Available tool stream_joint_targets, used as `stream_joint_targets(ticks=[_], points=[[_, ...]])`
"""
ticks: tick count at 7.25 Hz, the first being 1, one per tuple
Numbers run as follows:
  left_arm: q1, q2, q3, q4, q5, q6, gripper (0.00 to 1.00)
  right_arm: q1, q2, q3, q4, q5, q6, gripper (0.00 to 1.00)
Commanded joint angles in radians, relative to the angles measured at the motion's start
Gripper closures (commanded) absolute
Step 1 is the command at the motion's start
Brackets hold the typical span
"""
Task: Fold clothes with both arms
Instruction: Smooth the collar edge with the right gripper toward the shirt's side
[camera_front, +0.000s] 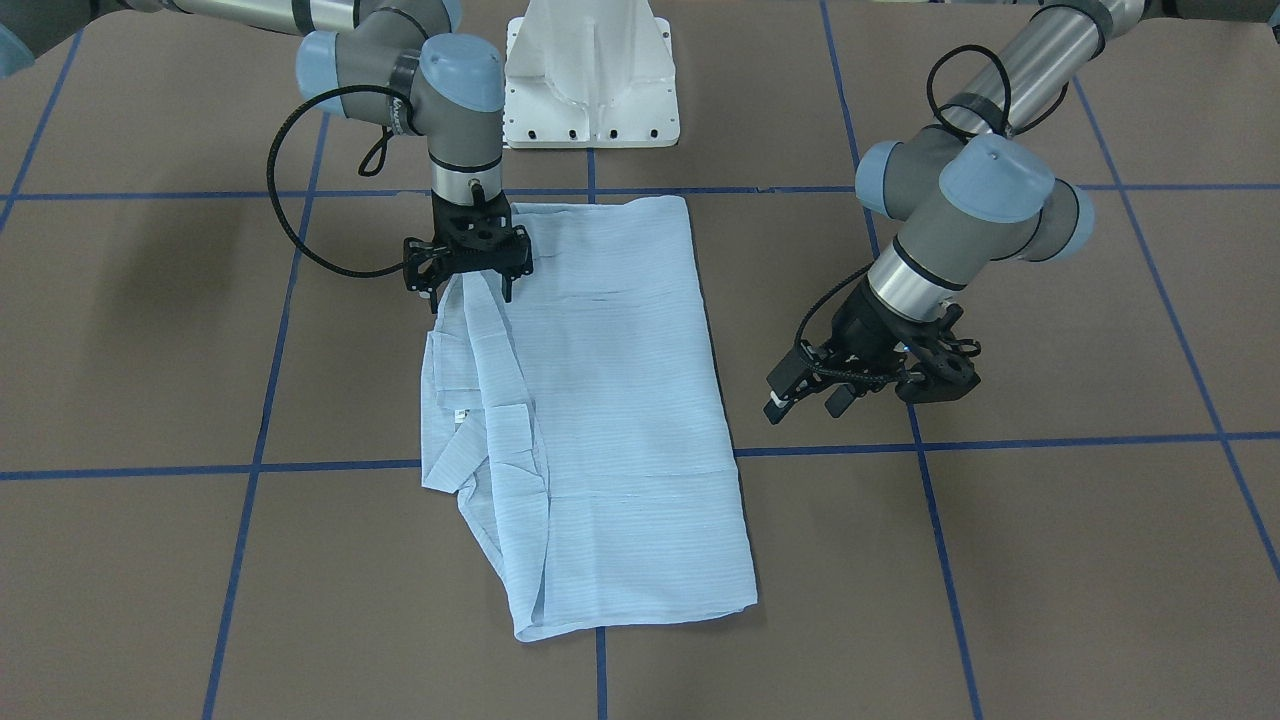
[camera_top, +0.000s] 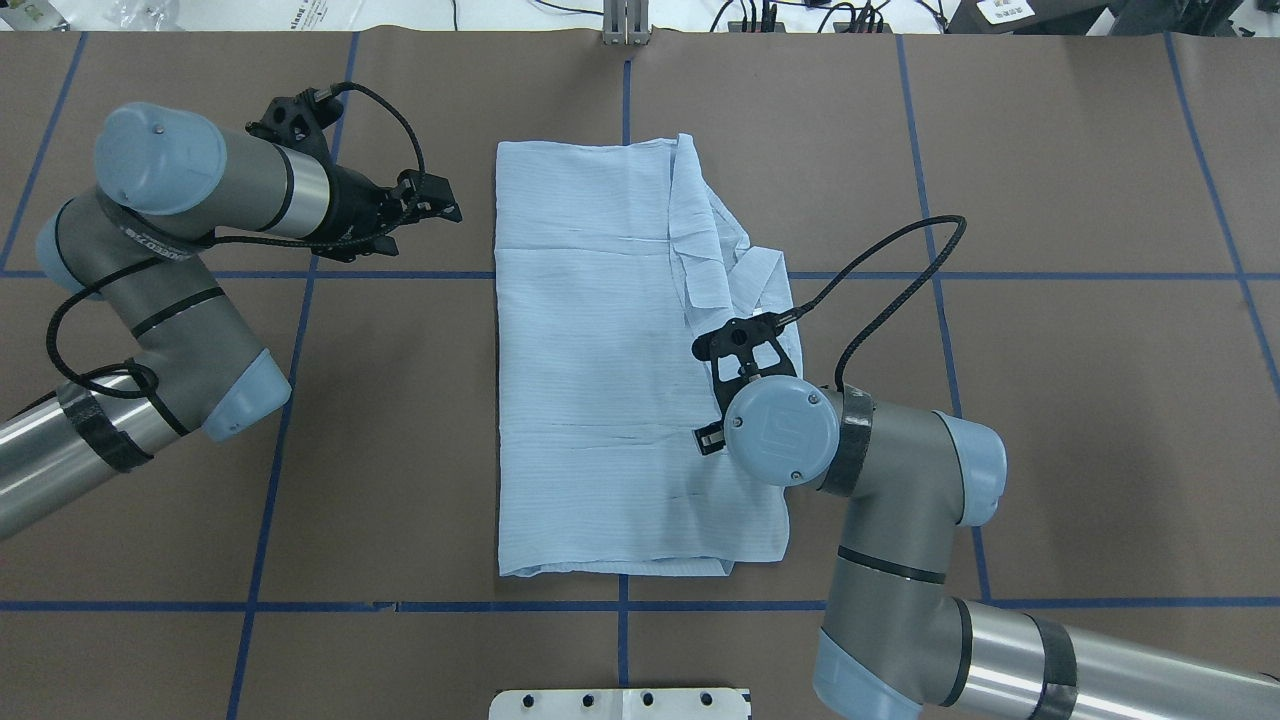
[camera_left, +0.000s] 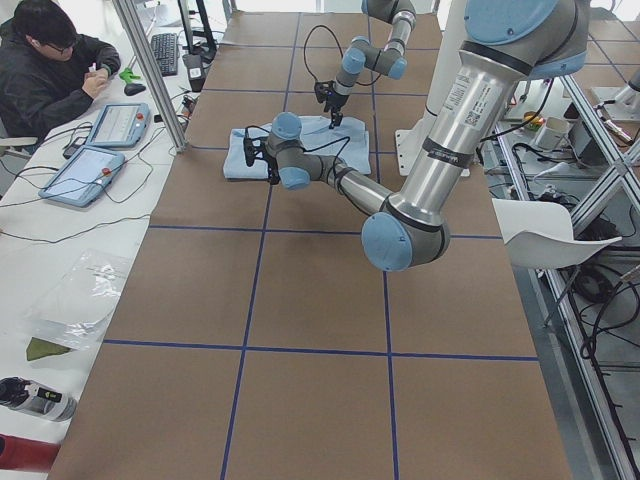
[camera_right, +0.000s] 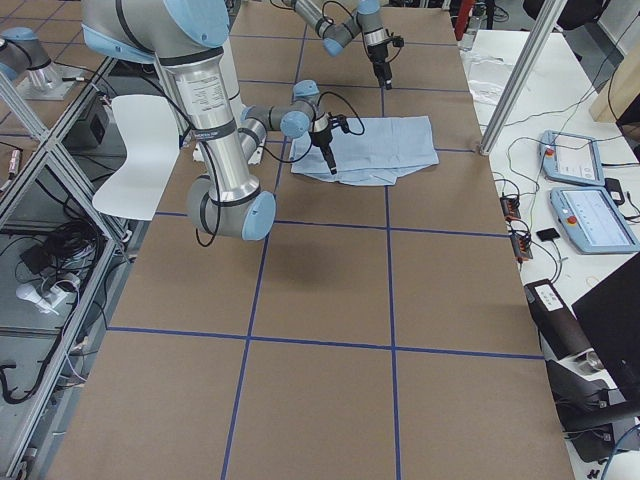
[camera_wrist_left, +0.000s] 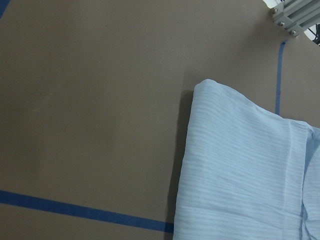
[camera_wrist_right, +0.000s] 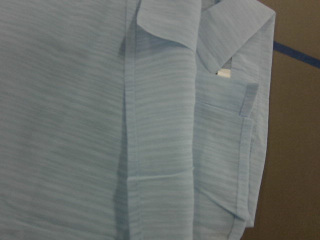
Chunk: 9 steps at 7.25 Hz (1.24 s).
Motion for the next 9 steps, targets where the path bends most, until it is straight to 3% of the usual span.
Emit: stream_joint_targets(ticks=[1,9], points=[[0.000,-0.003,0.000,0.000,0.000,0.000,0.00,0.016,0.004,-0.016,-0.006,0.006,-0.006,0.00],[0.003,-0.006,-0.003,0.003,0.000,0.000,0.00,0.168,-0.071,-0.039,-0.004,0.074,-0.116,0.00]])
